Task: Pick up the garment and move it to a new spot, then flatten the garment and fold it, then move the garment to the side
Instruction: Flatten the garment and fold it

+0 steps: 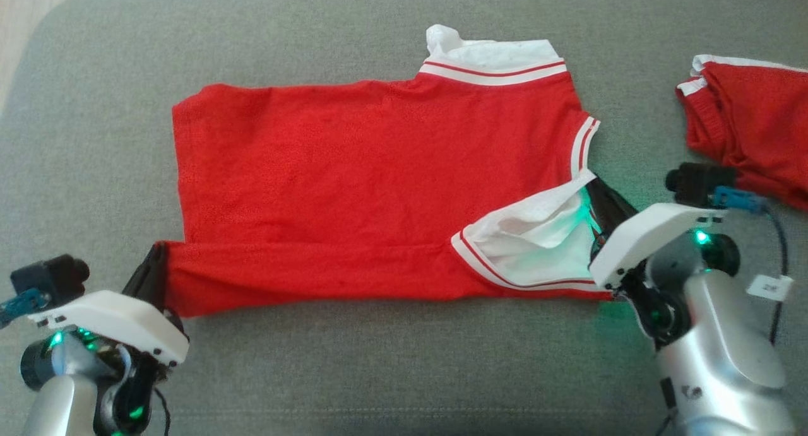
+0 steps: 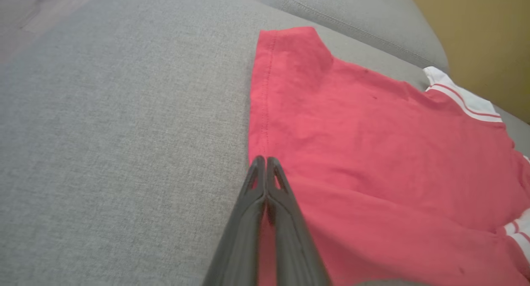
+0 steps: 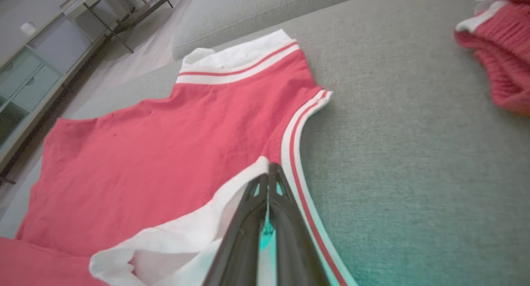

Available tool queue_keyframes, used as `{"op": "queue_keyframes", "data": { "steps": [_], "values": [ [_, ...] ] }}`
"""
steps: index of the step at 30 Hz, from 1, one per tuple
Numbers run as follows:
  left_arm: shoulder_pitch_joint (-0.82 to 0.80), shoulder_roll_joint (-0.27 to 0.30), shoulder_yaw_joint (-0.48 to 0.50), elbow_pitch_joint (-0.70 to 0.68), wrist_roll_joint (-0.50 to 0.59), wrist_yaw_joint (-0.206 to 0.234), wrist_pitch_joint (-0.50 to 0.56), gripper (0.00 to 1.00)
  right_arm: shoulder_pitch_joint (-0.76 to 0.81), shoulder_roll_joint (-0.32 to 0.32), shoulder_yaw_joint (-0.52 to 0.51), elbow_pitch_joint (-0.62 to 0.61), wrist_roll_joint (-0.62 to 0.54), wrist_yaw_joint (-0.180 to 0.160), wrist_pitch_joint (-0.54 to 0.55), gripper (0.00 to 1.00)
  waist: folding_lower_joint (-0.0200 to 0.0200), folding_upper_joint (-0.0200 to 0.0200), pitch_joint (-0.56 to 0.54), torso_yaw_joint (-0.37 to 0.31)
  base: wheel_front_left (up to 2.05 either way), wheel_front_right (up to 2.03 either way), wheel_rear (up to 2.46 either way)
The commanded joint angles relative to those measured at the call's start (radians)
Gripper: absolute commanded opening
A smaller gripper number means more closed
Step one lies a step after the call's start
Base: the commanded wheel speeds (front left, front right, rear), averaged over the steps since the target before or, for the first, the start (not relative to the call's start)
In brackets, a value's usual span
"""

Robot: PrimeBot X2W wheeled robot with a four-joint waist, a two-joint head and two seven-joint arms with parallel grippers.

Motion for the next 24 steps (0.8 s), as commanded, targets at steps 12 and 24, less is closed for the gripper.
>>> {"op": "queue_keyframes", "data": {
  "steps": [12,24],
  "values": [
    [-0.123,-0.019,0.016,0.163,-0.030,-0.064,-0.089,1.00,-0.142,-0.009,0.114,0.184,0.093,-0.001,-0.235,1.00,0.0000,0.0000,0.028,0.004,0.00,0.00,0.00],
    [-0.063,-0.073,0.029,0.120,0.083,0.002,-0.394,1.00,0.025,-0.062,0.085,0.013,-0.127,-0.001,-0.516,1.00,0.0000,0.0000,-0.024,-0.009,0.00,0.00,0.00]
  ]
}}
